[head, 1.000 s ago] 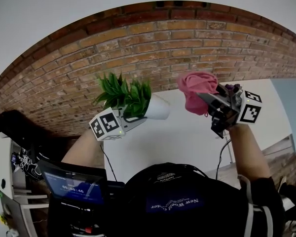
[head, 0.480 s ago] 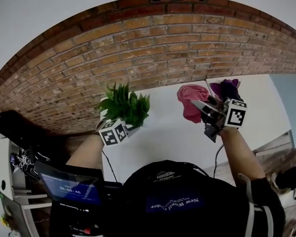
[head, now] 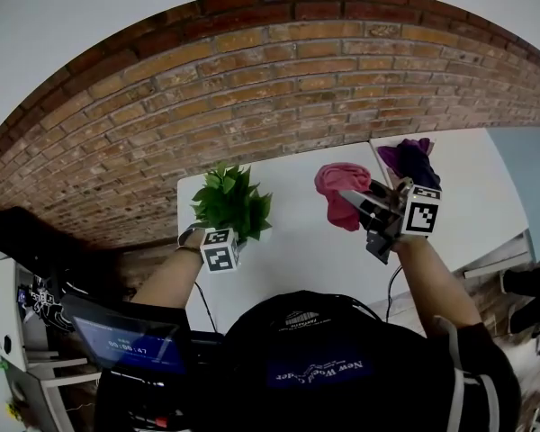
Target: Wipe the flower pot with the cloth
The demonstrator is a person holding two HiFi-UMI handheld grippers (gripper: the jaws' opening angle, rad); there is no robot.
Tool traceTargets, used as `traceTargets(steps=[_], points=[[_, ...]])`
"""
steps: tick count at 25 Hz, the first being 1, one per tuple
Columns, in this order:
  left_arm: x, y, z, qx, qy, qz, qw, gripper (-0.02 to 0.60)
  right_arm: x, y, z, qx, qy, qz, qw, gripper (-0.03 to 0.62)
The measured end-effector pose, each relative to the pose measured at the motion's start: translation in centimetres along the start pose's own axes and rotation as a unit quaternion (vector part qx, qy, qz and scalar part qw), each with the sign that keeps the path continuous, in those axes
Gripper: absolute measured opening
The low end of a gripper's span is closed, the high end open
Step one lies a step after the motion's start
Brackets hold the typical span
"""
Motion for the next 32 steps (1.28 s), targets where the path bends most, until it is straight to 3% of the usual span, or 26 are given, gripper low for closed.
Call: traceTargets(steps=[6,14,32], points=[[0.1,-0.8,0.8,0.004,-0.004,-0.005,1.0000,0.008,-0.7,1.2,0.6,-0.012,-0.007,0.000,1.000,0.109],[1.7,2.4,0.0,0.035,0.026,0.063,0.9971,0.008,-0.1,1.5,1.6,-0.023,-0.019,0.021,0.999,0.109],[1.4,3.4,0.1,0.040,0.006,0.047,0.9981,0.008,-0.1,0.8,2.6,-0.037,-0.008,0.020,0.999,0.107]])
Point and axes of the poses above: the fingertips, and each gripper's own axes: y backward along the fingers, z to its right, x out of its top, the point moved 9 cm from there along y, backward along the fingers, and after that the axes turned 2 degrees about x, right-handed, at the moved point
